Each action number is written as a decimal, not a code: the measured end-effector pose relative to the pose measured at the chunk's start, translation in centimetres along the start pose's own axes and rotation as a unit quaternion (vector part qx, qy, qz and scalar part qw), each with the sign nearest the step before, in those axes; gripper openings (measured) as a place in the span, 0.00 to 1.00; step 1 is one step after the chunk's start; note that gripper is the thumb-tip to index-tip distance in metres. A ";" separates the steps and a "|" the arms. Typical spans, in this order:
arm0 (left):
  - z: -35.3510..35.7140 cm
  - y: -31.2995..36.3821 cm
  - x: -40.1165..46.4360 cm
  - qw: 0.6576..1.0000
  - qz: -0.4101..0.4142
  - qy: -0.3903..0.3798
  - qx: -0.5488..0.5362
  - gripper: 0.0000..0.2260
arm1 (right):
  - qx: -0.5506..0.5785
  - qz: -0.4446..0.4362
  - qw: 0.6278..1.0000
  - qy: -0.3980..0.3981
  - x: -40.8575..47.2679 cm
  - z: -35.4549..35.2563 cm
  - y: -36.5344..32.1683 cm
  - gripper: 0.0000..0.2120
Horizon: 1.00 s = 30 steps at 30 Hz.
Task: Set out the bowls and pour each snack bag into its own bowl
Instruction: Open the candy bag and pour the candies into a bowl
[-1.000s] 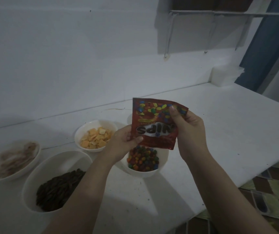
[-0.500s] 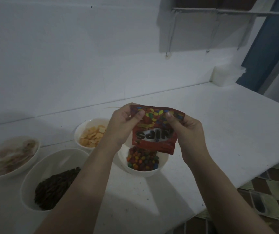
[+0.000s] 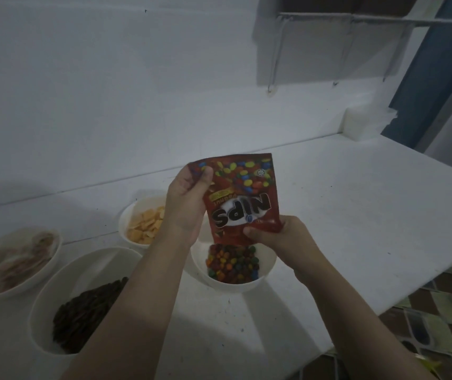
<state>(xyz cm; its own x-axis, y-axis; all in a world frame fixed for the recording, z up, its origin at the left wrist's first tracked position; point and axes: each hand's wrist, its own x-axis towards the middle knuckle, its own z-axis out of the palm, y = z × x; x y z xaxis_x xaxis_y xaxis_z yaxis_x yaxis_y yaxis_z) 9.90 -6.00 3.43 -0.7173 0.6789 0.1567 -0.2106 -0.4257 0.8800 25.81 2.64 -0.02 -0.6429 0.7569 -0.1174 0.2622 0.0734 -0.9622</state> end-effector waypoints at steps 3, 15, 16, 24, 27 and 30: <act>-0.6 0.0 0.3 0.999 -0.008 0.017 -0.026 0.05 | 0.097 -0.008 0.995 0.034 0.3 -0.2 0.0 0.14; 2.8 -3.0 0.0 0.939 0.070 0.058 0.332 0.18 | 0.269 -0.068 0.934 0.225 -1.0 -2.9 0.4 0.10; 3.6 -3.3 -0.2 0.937 0.069 0.054 0.337 0.20 | 0.277 -0.066 0.928 0.241 -1.2 -3.4 0.5 0.10; 12.0 -8.1 -2.0 0.941 0.065 -0.058 0.328 0.15 | 0.334 -0.039 0.873 0.353 -4.2 -10.8 3.1 0.08; 16.4 -10.1 -3.4 0.940 0.057 -0.118 0.314 0.11 | 0.342 -0.031 0.852 0.395 -6.5 -14.6 4.4 0.08; 21.0 -12.6 -5.2 0.936 0.035 -0.176 0.303 0.09 | 0.347 -0.027 0.832 0.432 -9.3 -18.6 6.1 0.08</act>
<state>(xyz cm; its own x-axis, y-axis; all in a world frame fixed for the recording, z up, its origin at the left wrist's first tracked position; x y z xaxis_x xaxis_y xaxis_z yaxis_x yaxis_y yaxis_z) 30.26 8.45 0.93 -0.4289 0.8627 0.2678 0.3205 -0.1318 0.9380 46.80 8.15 -0.24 0.1966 0.9710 -0.1364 -0.4212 -0.0420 -0.9060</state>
